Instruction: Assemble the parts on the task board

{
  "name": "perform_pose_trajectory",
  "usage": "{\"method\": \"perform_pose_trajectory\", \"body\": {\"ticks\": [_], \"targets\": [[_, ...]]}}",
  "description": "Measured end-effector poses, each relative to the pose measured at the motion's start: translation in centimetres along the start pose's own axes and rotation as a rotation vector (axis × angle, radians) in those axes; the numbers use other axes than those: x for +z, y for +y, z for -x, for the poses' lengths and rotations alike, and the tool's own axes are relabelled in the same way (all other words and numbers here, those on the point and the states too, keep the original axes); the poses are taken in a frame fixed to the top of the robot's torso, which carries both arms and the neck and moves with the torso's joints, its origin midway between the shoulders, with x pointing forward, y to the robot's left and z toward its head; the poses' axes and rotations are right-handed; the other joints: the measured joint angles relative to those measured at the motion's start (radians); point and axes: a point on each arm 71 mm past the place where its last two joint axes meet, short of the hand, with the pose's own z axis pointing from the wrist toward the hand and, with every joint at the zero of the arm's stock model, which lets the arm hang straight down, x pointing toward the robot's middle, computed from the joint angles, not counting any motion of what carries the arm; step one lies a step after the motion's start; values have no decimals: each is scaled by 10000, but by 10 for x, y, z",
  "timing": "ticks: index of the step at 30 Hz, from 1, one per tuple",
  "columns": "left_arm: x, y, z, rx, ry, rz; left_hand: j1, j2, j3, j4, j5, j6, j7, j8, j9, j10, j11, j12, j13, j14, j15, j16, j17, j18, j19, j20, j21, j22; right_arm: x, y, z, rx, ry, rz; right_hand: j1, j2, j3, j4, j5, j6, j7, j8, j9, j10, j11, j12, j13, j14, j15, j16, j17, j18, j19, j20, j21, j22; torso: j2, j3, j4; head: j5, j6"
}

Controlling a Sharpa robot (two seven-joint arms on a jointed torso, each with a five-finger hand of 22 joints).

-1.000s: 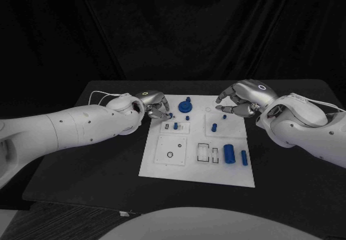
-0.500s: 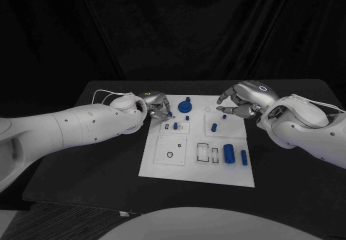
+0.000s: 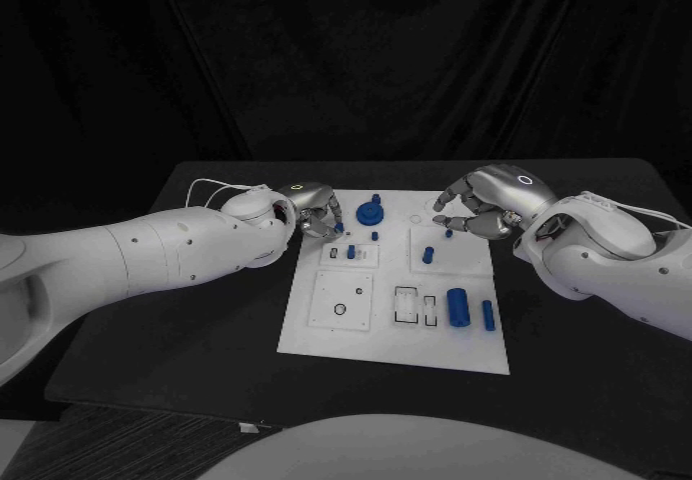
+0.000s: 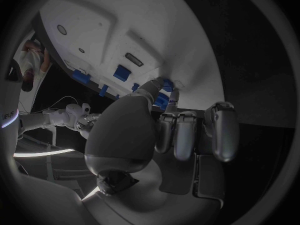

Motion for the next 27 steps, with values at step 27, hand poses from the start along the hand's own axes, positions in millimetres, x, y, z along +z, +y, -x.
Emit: {"method": "perform_pose_trajectory", "body": {"ticks": [27], "targets": [[-7, 8, -1, 58, 422, -1215, 521, 28, 1523, -1323, 223, -116, -721, -310, -591, -2, -541, 0, 0, 70, -396, 0, 0, -1, 119, -345, 82, 0, -2, -2, -4, 21, 144, -67, 2, 2, 43, -257, 9, -2, 0, 0, -3, 0, 0, 0, 0, 0, 0, 0, 0, 0, 0, 0, 0, 0, -2, -1, 2, 23, 0]]}}
